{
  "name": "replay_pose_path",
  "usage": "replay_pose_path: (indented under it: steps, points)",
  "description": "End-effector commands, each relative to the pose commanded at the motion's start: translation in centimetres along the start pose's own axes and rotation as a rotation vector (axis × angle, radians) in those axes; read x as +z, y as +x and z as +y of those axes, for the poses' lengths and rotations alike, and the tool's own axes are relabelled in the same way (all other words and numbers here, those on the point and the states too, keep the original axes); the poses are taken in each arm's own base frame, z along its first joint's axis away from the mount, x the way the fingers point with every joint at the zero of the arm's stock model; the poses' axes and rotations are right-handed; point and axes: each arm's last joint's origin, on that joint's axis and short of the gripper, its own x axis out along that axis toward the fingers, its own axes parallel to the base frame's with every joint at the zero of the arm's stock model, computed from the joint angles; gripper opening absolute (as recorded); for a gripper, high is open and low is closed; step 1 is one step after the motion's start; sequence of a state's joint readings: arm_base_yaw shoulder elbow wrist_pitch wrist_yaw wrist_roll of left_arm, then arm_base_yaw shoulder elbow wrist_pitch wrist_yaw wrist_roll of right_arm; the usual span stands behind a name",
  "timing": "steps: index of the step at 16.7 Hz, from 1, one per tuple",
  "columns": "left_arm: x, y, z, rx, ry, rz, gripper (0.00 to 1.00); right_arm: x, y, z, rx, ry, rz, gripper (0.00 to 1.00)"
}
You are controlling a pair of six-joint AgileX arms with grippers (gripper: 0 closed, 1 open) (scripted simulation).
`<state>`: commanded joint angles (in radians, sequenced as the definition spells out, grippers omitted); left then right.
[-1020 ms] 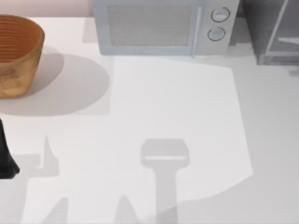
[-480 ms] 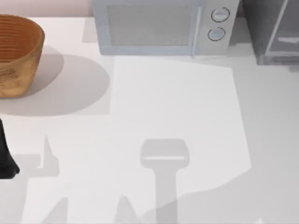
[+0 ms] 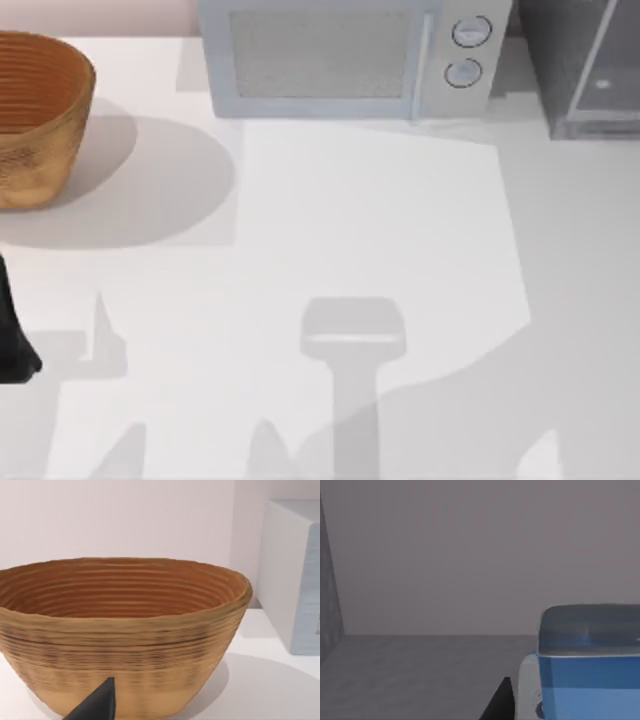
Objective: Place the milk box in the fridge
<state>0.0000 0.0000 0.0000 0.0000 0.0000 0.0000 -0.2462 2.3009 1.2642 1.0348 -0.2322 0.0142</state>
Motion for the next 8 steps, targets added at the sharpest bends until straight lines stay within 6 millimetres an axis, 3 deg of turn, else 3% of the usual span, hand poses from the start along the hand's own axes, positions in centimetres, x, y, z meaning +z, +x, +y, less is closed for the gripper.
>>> replay_pose_path:
  steps: [8]
  points:
    - [0.0,0.0,0.0,0.0,0.0,0.0,1.0,1.0,3.8,-0.1,-0.004,-0.003,-0.01,0.0]
